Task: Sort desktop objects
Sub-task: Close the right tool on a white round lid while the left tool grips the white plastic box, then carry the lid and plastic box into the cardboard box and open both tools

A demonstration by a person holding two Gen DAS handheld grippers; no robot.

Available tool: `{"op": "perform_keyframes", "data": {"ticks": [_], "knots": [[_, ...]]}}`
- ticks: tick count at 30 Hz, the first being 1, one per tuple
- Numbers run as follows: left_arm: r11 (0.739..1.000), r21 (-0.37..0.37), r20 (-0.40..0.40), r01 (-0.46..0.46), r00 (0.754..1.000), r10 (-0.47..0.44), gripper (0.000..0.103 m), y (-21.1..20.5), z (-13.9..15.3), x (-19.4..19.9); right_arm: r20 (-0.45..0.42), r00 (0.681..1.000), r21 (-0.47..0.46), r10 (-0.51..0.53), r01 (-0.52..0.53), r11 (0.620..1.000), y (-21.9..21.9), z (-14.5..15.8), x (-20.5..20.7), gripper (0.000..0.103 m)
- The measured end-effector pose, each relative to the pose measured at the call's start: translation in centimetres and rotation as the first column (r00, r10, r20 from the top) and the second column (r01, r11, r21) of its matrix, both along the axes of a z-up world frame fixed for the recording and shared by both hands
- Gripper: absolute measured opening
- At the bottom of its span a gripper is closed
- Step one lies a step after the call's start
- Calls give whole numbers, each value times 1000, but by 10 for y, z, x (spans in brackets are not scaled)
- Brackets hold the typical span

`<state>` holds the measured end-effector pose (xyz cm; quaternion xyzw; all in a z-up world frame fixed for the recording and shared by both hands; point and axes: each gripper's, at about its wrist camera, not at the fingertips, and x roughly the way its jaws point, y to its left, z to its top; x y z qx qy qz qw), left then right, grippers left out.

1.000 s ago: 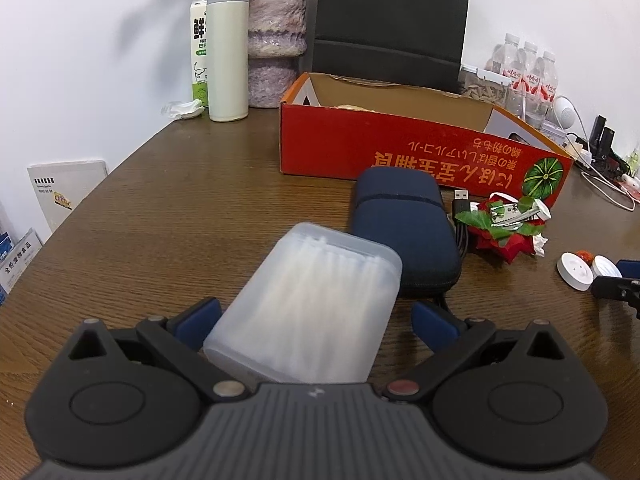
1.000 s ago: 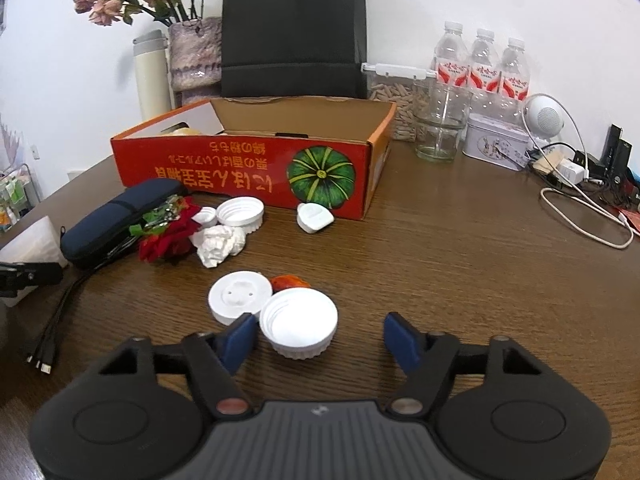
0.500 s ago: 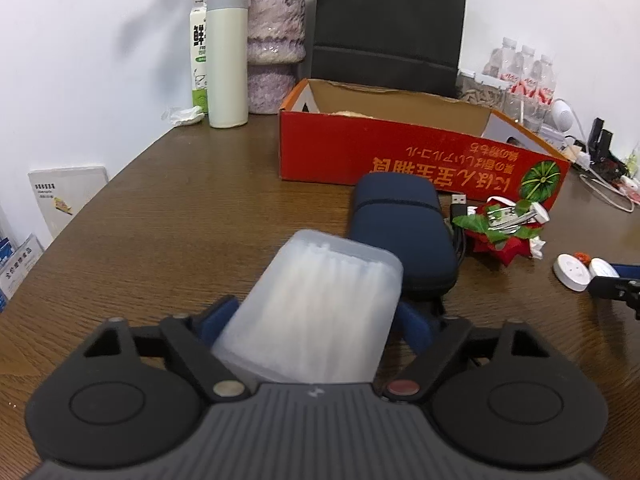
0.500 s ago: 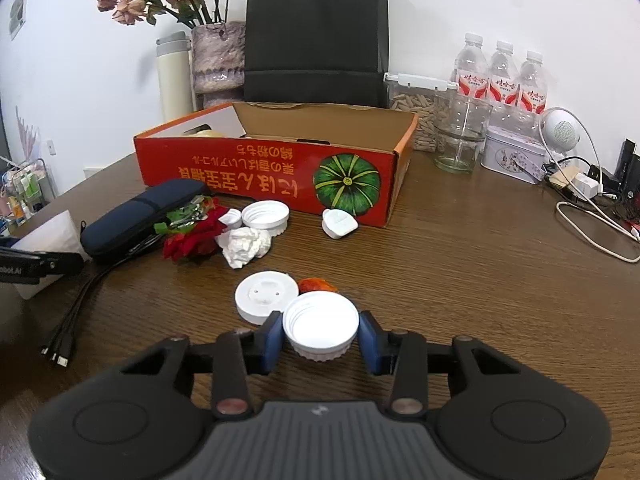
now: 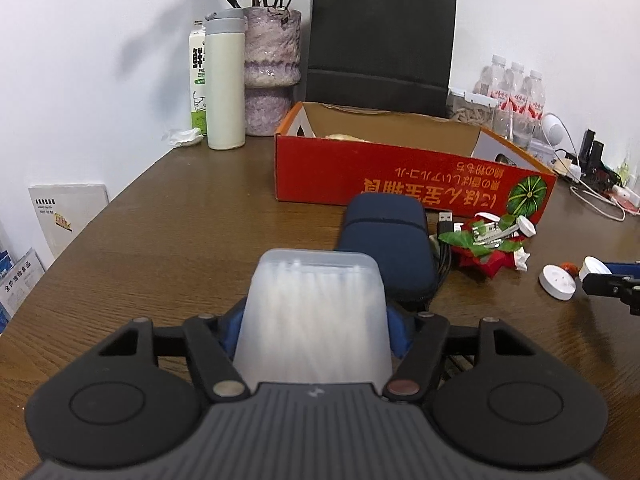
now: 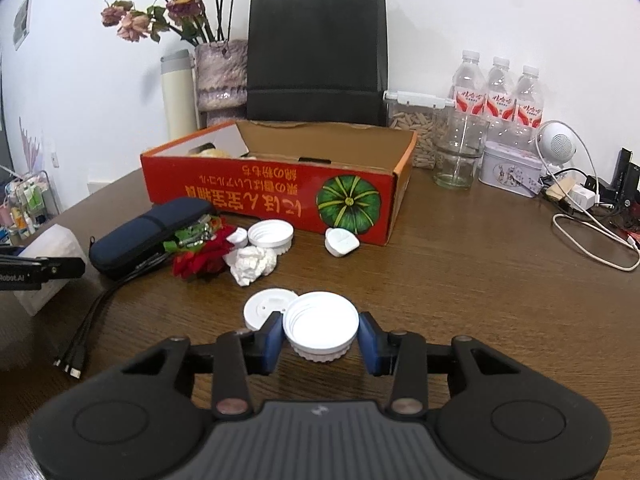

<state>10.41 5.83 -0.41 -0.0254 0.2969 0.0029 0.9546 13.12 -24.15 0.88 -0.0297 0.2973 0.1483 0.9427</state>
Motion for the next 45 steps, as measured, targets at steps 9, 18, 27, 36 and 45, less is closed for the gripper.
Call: {"op": "perform_keyframes", "data": {"ticks": [9, 18, 27, 36, 45], "knots": [[1000, -16, 57, 24, 998, -23, 67, 5, 36, 8, 63, 998, 40, -15, 13, 999, -8, 26, 3, 39], [997, 8, 150, 71, 986, -71, 67, -11, 82, 54, 148, 989, 25, 7, -11, 1000, 7, 61, 32, 39], [999, -32, 163, 39, 986, -33, 67, -17, 84, 124, 195, 980, 106, -37, 16, 994, 27, 80, 100, 39], [1000, -5, 104, 0, 995, 0, 67, -20, 64, 211, 162, 983, 106, -82, 65, 992, 50, 65, 187, 39], [996, 87, 66, 20, 997, -26, 67, -27, 48, 259, 136, 984, 7, -120, 120, 993, 67, 41, 243, 39]]}}
